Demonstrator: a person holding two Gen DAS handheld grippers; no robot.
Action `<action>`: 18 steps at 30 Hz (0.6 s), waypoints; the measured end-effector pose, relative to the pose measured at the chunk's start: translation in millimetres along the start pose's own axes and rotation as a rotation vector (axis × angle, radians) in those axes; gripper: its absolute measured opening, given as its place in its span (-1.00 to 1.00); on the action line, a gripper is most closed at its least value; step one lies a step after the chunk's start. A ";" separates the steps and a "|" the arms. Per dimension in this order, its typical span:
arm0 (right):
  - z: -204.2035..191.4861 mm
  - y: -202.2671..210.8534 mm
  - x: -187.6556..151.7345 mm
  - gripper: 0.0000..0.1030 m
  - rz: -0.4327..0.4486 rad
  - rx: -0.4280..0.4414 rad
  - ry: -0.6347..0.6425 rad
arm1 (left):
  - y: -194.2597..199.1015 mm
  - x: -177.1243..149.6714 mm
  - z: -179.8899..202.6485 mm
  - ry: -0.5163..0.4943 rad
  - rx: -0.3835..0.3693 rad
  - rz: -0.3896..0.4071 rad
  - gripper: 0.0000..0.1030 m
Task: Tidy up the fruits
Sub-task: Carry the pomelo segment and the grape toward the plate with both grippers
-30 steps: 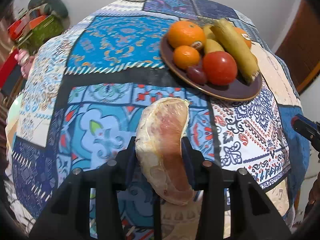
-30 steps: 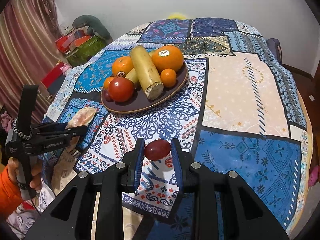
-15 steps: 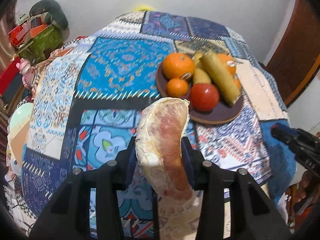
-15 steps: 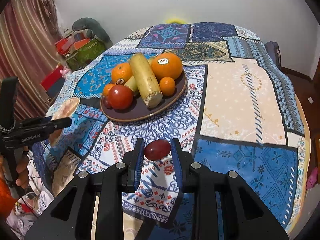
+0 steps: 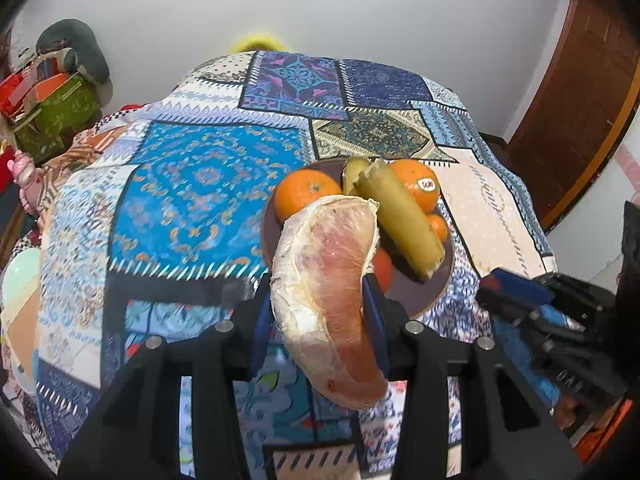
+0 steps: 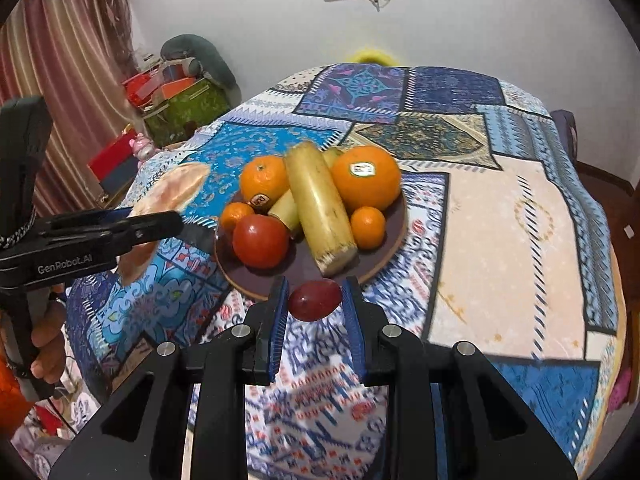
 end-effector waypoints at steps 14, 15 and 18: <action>-17.2 -52.0 -0.5 -0.51 -0.064 0.074 0.012 | -50.8 18.9 7.0 0.011 -0.059 -0.026 -0.18; -18.2 -53.6 -0.7 -0.51 -0.064 0.076 0.012 | -53.4 19.3 7.3 0.012 -0.060 -0.029 -0.18; -18.1 -58.4 -1.1 -0.51 -0.068 0.082 0.006 | -60.8 19.5 7.3 0.020 -0.068 -0.040 -0.18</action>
Point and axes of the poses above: each gripper's, at about its wrist camera, not at the fingertips, and y roughly against the way its jaws point, z to its right, x to its top, the point moved 8 cm from there along -y, roughly the way its jaws point, and after that the axes turned 3 degrees about y, right-handed, at the moved point
